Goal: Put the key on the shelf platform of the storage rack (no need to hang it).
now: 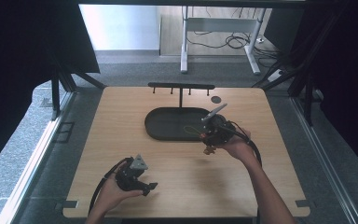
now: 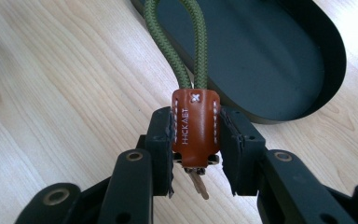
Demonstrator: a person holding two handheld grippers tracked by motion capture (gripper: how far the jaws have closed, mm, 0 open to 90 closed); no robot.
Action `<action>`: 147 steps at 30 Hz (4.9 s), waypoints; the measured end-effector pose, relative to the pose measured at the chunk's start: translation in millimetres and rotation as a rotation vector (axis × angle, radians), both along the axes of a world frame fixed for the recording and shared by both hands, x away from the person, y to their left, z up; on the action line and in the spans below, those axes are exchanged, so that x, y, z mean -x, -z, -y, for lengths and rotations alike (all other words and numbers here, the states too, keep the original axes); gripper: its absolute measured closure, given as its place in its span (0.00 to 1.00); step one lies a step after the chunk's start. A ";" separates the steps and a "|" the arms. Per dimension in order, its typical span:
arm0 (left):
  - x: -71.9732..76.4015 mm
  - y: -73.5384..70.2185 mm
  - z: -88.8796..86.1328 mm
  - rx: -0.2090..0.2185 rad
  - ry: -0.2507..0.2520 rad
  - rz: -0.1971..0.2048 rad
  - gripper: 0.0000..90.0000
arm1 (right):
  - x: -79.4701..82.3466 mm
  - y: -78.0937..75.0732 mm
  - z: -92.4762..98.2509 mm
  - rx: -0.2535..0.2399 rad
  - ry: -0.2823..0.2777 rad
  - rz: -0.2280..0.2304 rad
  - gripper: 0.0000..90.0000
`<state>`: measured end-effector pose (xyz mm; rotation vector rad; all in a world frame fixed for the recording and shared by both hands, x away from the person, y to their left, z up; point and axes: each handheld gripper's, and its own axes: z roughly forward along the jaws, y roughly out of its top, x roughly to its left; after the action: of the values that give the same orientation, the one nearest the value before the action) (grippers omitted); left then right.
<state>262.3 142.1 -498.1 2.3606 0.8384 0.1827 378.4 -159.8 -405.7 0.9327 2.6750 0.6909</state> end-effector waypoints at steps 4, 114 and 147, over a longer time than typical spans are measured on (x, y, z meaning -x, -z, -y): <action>0.3 -0.7 -0.3 0.002 0.001 0.000 0.26 | -5.0 -1.1 -0.5 -0.008 0.012 0.002 0.74; -2.9 -2.9 -11.0 0.010 -0.009 0.001 0.26 | -89.6 14.3 -10.4 -0.042 0.069 0.034 0.61; -3.0 -1.4 -10.8 -0.002 -0.034 -0.001 0.26 | 52.7 48.7 90.3 -0.212 0.062 0.096 0.52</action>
<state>265.3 153.0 -496.7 2.3493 0.8795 0.1960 325.7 -250.1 -454.4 1.0004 2.5140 0.9938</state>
